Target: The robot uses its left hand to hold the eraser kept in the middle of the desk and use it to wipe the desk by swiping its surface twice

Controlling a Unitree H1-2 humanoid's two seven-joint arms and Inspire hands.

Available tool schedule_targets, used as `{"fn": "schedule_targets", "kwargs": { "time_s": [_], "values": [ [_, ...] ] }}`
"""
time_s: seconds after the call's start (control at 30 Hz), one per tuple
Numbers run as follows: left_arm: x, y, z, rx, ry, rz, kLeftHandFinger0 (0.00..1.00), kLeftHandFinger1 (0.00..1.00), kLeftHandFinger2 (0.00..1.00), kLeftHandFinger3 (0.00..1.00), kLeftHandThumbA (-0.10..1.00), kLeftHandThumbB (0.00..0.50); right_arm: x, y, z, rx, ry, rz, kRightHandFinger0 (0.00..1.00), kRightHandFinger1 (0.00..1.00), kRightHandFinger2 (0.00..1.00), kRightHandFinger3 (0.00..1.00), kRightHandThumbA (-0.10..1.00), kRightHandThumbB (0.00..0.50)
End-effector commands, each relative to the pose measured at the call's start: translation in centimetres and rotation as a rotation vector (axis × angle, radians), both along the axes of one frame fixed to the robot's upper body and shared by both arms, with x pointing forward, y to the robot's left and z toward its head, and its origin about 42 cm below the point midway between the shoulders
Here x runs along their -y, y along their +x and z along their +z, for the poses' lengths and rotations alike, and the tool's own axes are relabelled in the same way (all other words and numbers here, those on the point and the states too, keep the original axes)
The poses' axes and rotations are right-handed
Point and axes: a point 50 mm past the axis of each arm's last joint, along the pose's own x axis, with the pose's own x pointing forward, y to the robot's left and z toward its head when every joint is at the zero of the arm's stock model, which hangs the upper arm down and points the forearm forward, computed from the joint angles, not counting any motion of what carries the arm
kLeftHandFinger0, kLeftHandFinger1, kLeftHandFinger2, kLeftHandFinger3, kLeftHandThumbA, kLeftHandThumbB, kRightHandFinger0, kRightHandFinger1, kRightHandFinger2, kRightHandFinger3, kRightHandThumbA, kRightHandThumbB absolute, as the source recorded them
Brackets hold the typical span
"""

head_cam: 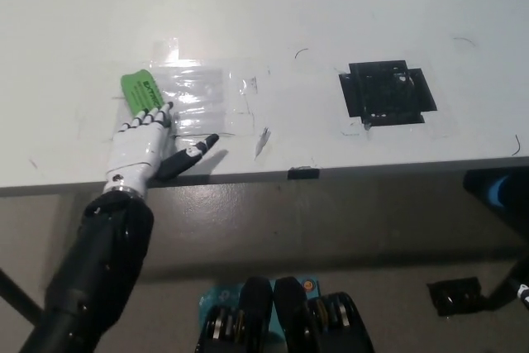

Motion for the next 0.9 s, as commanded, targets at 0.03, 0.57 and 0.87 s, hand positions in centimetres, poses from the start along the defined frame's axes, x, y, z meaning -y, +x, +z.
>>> {"fn": "schedule_targets", "kwargs": {
  "time_s": [0.03,0.57,0.87],
  "values": [
    [3.1,-4.4,-8.1,-0.435,-0.11,-0.03,1.0,1.0,1.0,1.0,1.0,0.456,0.7,0.6,2.3,0.09,-0.054,-0.014,1.0,1.0,1.0,1.0,1.0,0.152],
    [12.9,-4.1,-9.2,-0.479,0.239,-0.326,1.0,1.0,1.0,1.0,1.0,0.5,0.7,2.3,4.1,0.13,-0.091,0.023,1.0,1.0,1.0,1.0,1.0,0.086],
    [18.8,-5.7,-9.4,-0.457,0.426,-0.504,1.0,1.0,1.0,1.0,1.0,0.5,0.4,2.6,4.5,0.128,-0.107,0.037,1.0,1.0,1.0,1.0,1.0,0.061]
  ]
}}
